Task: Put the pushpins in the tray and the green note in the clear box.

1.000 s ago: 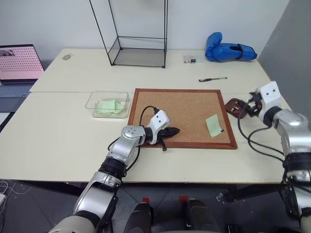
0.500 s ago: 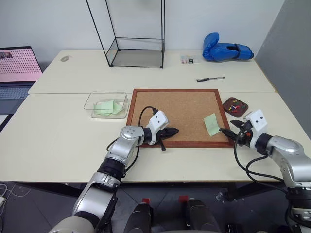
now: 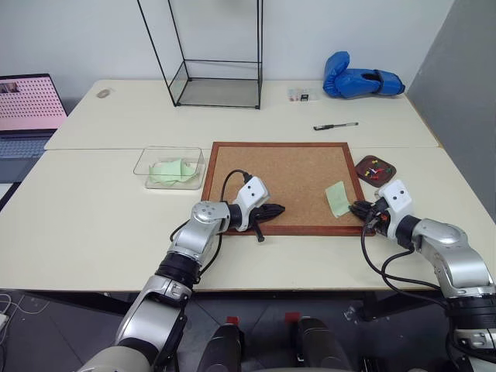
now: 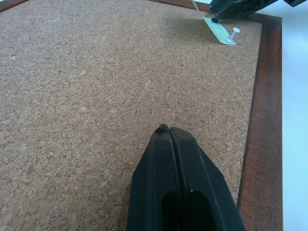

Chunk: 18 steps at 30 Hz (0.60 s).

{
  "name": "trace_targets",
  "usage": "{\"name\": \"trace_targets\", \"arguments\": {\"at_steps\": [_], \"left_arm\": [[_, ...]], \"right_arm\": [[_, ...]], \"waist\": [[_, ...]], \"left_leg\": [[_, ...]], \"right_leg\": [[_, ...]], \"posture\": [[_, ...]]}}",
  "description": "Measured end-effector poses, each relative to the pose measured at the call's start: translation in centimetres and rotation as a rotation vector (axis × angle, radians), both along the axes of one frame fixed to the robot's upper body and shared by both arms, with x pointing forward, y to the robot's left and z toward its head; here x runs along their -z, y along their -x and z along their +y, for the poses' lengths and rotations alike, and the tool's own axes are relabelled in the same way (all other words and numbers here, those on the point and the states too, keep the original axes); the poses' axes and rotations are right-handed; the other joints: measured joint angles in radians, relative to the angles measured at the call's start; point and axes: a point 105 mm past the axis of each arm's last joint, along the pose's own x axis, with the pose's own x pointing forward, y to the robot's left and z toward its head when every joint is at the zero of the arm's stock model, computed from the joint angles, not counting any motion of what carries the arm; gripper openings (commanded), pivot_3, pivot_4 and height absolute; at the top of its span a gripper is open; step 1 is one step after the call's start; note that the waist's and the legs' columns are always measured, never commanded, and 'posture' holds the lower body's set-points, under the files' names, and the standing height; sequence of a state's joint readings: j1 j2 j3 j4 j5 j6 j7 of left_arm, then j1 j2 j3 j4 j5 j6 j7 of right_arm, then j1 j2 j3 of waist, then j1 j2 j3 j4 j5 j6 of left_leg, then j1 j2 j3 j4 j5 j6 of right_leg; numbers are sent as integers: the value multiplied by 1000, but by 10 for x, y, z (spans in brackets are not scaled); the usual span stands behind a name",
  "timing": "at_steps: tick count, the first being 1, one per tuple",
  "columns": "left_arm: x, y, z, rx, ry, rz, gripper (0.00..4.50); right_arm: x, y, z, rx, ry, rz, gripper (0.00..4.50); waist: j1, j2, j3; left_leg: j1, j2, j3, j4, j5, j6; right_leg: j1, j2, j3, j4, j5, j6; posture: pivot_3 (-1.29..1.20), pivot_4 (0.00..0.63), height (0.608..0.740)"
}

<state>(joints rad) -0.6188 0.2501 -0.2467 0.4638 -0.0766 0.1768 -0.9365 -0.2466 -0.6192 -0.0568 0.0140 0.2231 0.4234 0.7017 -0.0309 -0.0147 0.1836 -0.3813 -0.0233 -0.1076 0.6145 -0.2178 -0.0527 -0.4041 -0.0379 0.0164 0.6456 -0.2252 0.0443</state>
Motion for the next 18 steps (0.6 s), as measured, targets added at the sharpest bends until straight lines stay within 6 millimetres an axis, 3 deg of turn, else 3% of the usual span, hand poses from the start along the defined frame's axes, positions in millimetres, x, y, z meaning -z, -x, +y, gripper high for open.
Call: {"name": "trace_targets", "arguments": {"at_steps": [9,18], "left_arm": [[0,1,0,7,0,1,0],[0,1,0,7,-1,2,0]], "right_arm": [[-4,6,0,-15,-30,-1,20],[-27,8,9,-65,-77,-58,20]], "waist": [[1,0,0],[0,0,0]], "left_leg": [[0,0,0,0,0,0],[0,0,0,0,0,0]], "right_leg": [[0,0,0,0,0,0],[0,0,0,0,0,0]], "posture": [[0,150,740],[0,150,740]]}}
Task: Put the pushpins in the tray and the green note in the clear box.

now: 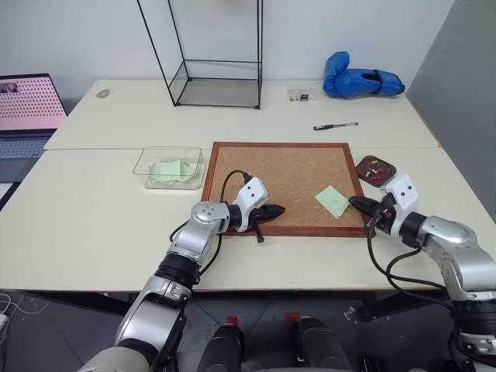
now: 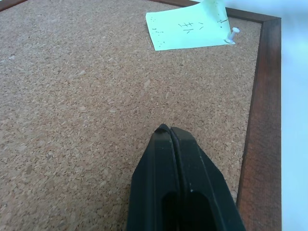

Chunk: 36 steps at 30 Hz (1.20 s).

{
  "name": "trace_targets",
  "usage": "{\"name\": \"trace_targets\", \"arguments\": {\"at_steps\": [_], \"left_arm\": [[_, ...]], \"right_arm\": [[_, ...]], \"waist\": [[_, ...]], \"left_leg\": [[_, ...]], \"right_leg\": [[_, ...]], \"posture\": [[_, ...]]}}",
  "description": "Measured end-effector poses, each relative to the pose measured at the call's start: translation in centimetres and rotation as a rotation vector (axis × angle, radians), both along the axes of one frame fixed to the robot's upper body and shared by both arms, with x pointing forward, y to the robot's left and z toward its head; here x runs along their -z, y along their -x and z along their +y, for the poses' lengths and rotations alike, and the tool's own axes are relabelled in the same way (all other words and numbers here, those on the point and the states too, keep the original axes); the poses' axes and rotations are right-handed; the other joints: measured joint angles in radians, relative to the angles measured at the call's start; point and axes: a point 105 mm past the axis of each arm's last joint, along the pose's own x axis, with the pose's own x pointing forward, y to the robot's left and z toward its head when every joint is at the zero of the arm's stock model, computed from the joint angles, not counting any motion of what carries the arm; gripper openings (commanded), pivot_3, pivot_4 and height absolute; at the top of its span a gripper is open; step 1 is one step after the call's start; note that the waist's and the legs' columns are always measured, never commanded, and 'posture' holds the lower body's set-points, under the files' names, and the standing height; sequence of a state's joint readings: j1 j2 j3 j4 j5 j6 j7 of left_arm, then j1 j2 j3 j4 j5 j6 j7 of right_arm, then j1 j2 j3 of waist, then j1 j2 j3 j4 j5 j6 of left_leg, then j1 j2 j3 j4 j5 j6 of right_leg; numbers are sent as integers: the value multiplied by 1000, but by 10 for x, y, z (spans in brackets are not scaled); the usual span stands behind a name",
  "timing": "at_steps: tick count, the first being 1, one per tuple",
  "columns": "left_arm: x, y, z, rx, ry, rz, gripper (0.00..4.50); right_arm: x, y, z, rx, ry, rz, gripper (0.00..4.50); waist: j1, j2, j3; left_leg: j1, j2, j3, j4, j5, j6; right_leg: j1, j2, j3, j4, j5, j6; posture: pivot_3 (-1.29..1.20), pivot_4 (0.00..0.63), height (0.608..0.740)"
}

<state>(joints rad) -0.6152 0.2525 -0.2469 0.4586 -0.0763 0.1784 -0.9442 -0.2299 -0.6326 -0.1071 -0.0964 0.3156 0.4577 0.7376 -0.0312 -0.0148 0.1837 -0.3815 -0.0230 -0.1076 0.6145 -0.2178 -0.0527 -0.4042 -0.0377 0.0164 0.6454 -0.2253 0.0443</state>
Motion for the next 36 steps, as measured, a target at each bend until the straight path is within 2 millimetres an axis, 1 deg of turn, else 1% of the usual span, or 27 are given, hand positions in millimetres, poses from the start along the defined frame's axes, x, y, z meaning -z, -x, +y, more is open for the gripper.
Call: {"name": "trace_targets", "arguments": {"at_steps": [6,10,13,16,18,24,27,29,30,34,36], "left_arm": [[0,0,0,0,-1,1,0],[0,0,0,-1,-1,1,0],[0,0,0,-1,-2,2,0],[0,0,0,0,-2,3,0],[0,0,-1,2,-1,3,0],[-1,0,-1,3,-4,2,0],[0,0,0,2,-4,1,0],[0,0,-1,4,-4,0,0],[-1,0,-1,4,-4,-1,0],[-1,1,-1,5,-4,-2,0],[-1,1,0,4,-5,-2,0]], "right_arm": [[-18,-5,-9,16,5,-43,20],[-15,-10,-17,43,7,-33,20],[-15,-23,-30,102,39,-54,20],[-17,-44,-50,208,98,-89,20],[-16,-54,-57,247,127,-104,20],[-12,-78,-71,334,194,-130,20],[-10,-87,-71,347,231,-142,20],[-7,-90,-69,342,245,-143,493],[-5,-91,-70,347,252,-142,556],[-6,-95,-73,360,255,-150,1289],[-5,-95,-74,364,255,-148,1729]], "waist": [[0,0,0],[0,0,0],[-1,0,0],[0,0,0],[0,0,0],[-1,0,0],[-1,0,0],[-1,0,0],[-2,0,0],[-2,0,0],[-2,0,0]], "left_leg": [[0,0,0,0,0,0],[0,0,0,0,0,0],[0,0,0,0,0,0],[0,0,1,0,0,0],[0,0,1,0,0,0],[0,-1,1,0,0,0],[1,0,1,0,0,0],[0,0,1,0,0,0],[0,-1,1,0,0,0],[0,0,1,0,0,0],[0,0,1,0,0,0]], "right_leg": [[0,0,0,0,0,0],[0,0,0,0,0,0],[0,0,0,0,0,0],[0,0,0,0,0,0],[0,0,0,0,0,0],[0,0,1,0,0,0],[0,0,1,0,0,0],[0,0,1,0,0,0],[0,0,1,0,0,0],[0,0,1,0,0,0],[0,0,1,0,0,0]], "posture": [[0,150,740],[0,150,740],[0,150,740],[0,150,740],[0,150,740],[0,150,740],[0,150,740],[0,150,740],[0,150,740],[0,150,740],[0,150,740]]}}
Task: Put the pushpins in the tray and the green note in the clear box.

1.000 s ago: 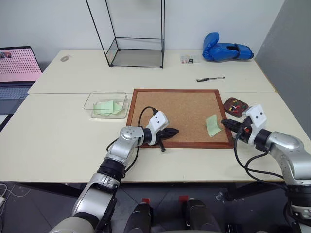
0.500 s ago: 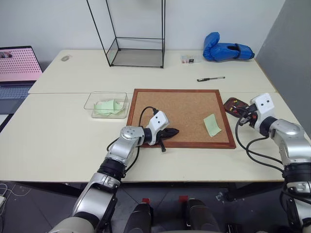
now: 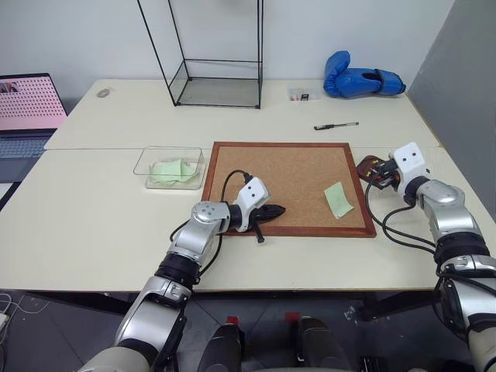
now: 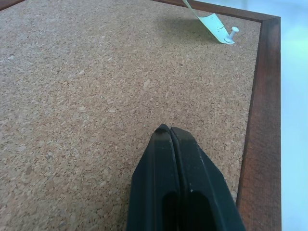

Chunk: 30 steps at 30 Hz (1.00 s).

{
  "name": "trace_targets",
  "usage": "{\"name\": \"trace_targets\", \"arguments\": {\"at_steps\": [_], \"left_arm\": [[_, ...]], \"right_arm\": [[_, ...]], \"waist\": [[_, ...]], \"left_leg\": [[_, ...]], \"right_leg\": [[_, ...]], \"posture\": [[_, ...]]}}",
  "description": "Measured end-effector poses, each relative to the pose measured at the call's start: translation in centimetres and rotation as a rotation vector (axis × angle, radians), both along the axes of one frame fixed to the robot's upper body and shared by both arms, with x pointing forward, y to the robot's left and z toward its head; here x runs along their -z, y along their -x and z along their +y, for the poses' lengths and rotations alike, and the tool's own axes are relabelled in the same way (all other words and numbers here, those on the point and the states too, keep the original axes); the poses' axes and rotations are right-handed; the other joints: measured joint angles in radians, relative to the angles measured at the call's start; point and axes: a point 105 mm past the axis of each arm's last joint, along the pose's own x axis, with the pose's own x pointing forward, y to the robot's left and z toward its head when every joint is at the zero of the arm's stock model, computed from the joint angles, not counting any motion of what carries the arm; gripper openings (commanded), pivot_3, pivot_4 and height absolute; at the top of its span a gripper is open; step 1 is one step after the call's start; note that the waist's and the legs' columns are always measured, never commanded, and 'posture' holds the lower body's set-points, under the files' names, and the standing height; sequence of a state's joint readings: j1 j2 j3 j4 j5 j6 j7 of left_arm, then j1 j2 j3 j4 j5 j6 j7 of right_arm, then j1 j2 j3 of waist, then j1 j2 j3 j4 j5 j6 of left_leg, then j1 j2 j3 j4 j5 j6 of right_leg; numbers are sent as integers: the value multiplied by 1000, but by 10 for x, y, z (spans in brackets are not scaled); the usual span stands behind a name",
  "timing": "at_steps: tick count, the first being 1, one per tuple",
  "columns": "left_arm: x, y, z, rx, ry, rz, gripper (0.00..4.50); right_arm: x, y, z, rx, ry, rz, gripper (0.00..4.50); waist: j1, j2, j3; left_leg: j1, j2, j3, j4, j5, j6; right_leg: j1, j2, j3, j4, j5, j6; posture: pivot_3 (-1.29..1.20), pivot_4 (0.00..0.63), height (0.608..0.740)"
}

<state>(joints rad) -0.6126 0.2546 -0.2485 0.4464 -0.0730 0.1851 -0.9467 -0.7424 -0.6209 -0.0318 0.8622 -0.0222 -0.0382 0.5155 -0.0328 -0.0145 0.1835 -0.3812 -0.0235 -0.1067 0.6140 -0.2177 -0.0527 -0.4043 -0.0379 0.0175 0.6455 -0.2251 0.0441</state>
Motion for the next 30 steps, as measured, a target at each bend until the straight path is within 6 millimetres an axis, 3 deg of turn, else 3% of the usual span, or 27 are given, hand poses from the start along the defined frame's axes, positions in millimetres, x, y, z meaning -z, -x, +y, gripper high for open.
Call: {"name": "trace_targets", "arguments": {"at_steps": [13,17,20,27,30], "left_arm": [[0,0,1,-1,-3,-1,0],[0,0,0,0,-3,-1,0],[0,0,0,1,-2,-1,0],[1,0,-1,-1,0,4,0],[2,-1,1,-6,-3,4,0]], "right_arm": [[-5,0,0,-5,-14,-24,4489],[-28,2,4,-31,-83,-97,4489],[-33,10,12,-91,-135,-98,4489],[-2,76,48,-327,-246,105,4489],[6,95,62,-375,-269,156,4489]], "waist": [[-1,0,0],[-1,0,0],[0,0,0],[2,0,-1],[0,1,-1]], "left_leg": [[0,0,0,0,0,0],[0,0,0,0,0,0],[0,0,0,0,0,0],[0,0,-1,1,0,0],[1,0,0,1,0,0]], "right_leg": [[0,0,0,0,0,0],[0,0,0,0,0,0],[0,0,0,0,0,0],[1,0,-1,0,0,0],[1,0,0,0,0,0]], "posture": [[0,150,740],[0,150,740],[0,150,740],[0,150,740],[0,150,740]]}}
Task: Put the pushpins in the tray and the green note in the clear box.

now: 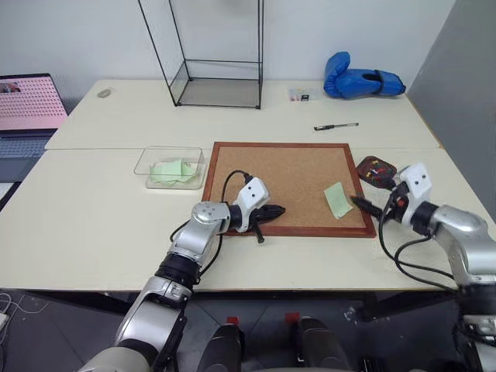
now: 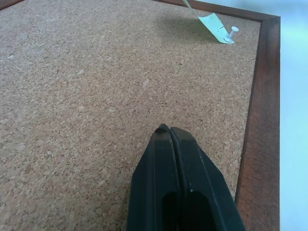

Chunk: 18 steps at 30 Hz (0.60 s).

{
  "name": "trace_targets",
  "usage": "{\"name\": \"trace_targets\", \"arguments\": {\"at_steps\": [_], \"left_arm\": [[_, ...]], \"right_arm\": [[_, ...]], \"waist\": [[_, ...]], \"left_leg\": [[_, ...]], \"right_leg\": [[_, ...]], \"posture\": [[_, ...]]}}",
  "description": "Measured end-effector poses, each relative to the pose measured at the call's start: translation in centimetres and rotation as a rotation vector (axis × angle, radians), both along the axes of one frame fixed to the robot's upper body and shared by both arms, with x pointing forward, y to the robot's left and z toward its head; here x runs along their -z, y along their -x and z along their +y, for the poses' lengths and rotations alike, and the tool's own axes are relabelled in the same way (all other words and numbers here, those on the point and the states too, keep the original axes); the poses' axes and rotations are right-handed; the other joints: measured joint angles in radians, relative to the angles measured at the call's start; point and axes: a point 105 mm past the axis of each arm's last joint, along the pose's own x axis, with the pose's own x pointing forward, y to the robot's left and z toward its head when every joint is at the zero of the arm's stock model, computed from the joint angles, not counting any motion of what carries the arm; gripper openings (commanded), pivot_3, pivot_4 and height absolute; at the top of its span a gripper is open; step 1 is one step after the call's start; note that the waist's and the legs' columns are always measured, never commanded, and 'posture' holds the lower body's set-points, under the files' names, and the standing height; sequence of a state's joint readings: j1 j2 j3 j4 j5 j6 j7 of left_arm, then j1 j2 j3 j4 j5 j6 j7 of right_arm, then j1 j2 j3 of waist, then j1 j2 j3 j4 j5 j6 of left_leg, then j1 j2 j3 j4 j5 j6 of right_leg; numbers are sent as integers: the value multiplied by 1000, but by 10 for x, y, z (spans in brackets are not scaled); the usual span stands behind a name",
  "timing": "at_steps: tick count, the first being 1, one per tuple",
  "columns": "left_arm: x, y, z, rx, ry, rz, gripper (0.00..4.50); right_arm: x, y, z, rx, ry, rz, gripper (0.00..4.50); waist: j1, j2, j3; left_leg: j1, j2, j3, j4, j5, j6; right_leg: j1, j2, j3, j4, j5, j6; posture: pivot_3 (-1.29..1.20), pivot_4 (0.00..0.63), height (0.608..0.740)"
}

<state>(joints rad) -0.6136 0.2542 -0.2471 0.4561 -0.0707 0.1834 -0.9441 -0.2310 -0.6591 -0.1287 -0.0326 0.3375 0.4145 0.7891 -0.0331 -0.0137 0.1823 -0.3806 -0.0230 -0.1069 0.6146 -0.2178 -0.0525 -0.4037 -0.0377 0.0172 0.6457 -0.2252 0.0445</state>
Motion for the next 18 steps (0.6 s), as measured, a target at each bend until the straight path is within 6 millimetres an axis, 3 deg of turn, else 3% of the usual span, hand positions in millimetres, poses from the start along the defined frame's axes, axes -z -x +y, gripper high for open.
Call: {"name": "trace_targets", "arguments": {"at_steps": [11,18], "left_arm": [[0,0,-2,5,4,1,0],[0,0,-2,5,4,1,0]], "right_arm": [[17,7,31,-78,47,40,4489],[28,-3,27,-68,100,40,3197]], "waist": [[3,0,0],[3,0,0]], "left_leg": [[-1,0,-1,0,0,0],[-1,0,-1,0,0,0]], "right_leg": [[0,0,-1,-1,0,0],[0,0,-1,-1,0,0]], "posture": [[0,150,740],[0,150,740]]}}
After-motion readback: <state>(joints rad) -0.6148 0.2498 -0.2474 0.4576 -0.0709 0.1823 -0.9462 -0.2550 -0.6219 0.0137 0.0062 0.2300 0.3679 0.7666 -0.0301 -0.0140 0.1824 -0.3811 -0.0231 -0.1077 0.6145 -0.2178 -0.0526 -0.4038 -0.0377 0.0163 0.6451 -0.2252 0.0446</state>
